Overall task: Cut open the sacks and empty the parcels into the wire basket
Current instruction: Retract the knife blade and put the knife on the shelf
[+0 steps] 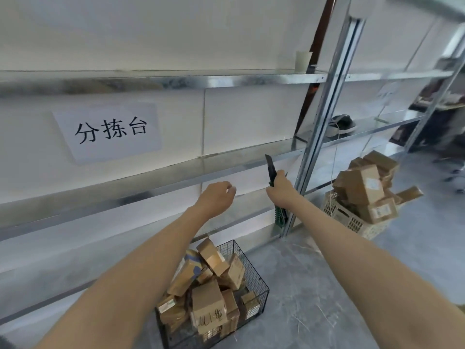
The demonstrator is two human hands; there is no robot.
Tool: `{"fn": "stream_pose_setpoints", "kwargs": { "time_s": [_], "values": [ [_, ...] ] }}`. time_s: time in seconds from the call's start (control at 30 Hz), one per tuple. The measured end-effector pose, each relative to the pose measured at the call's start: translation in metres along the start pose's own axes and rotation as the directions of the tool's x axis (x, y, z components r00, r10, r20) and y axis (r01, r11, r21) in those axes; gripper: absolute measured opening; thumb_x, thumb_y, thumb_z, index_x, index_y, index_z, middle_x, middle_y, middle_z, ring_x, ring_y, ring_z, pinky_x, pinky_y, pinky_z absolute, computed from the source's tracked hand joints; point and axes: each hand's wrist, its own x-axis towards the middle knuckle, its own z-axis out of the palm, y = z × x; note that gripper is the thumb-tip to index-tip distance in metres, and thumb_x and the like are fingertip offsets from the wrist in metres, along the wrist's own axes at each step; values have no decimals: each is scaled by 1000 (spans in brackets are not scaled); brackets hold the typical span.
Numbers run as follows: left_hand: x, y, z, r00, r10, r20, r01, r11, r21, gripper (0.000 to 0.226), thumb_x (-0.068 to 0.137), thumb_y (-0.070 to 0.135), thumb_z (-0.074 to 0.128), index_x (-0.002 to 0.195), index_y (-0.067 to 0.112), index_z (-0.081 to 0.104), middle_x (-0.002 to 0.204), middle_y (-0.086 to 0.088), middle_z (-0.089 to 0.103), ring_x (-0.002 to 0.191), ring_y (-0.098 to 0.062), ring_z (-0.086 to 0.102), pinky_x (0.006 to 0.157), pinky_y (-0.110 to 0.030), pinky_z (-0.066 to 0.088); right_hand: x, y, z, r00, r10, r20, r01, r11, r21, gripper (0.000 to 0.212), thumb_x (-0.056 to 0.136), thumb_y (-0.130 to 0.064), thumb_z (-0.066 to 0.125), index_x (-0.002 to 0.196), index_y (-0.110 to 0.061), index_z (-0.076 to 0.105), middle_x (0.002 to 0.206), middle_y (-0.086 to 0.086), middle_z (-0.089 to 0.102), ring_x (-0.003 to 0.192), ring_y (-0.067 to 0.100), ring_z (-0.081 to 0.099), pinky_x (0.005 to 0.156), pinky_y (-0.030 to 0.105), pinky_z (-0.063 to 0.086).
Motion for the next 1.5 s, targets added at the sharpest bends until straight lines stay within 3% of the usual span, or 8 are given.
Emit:
{"fn": "stream_pose_setpoints", "kwargs": {
  "time_s": [0.1,0.27,0.37,0.5,0.67,0.83,1.1,1.5],
  "values": [
    [44,26,16,1000,2,12,-1,992,-124,35,100,27,34,78,5,51,82,-12,53,80,-26,49,64,-31,32,37,10,-15,1000,-9,-14,10,999,39,33,97,-10,43,125,-1,29,91,8,47,82,22,50,63,32,41],
    [119,63,37,995,-1,96,33,942,-335,26,98,36,39,89,15,51,91,-7,52,84,-19,47,68,-29,36,98,20,-34,999,-25,22,23,996,84,35,96,-12,48,123,-3,30,96,10,50,85,23,53,70,36,47],
    [158,75,46,991,-38,130,92,892,-442,36,94,38,48,94,7,66,94,-8,62,89,-23,56,78,-33,43,129,26,-42,999,-39,34,35,994,104,33,95,-12,50,121,-3,31,100,12,52,87,24,55,80,44,51],
    [192,87,58,985,-51,162,136,808,-573,24,93,32,56,97,13,70,104,-8,69,97,-19,62,67,-19,42,163,37,-48,997,-39,70,31,992,122,27,93,-5,47,114,-7,30,90,7,51,75,16,53,67,35,48],
    [222,89,73,979,-116,168,194,778,-598,18,91,27,60,91,12,70,98,-12,68,88,-19,58,64,-22,40,191,49,-50,993,-60,104,43,987,158,31,91,-3,48,117,-5,31,92,8,51,76,15,53,69,35,48],
    [252,89,79,969,-199,148,246,703,-667,12,90,25,61,88,16,68,86,-4,69,88,-19,64,81,-30,47,209,58,-59,985,-58,162,-12,917,400,32,90,-15,62,114,-5,43,92,13,62,74,16,60,63,22,52],
    [309,88,93,925,-363,108,296,514,-805,22,93,21,58,107,5,65,82,-6,72,73,-16,71,73,-28,55,263,95,-96,844,-91,528,-339,673,658,24,100,-18,49,116,-1,55,98,16,62,83,22,62,80,35,54],
    [392,134,133,851,-525,18,276,417,-866,17,94,21,57,97,8,66,83,-4,71,73,-13,69,80,-32,55,367,136,-147,678,-211,704,-411,685,601,25,104,-16,36,122,-3,49,91,10,61,77,19,60,76,31,55]
  ]
}}
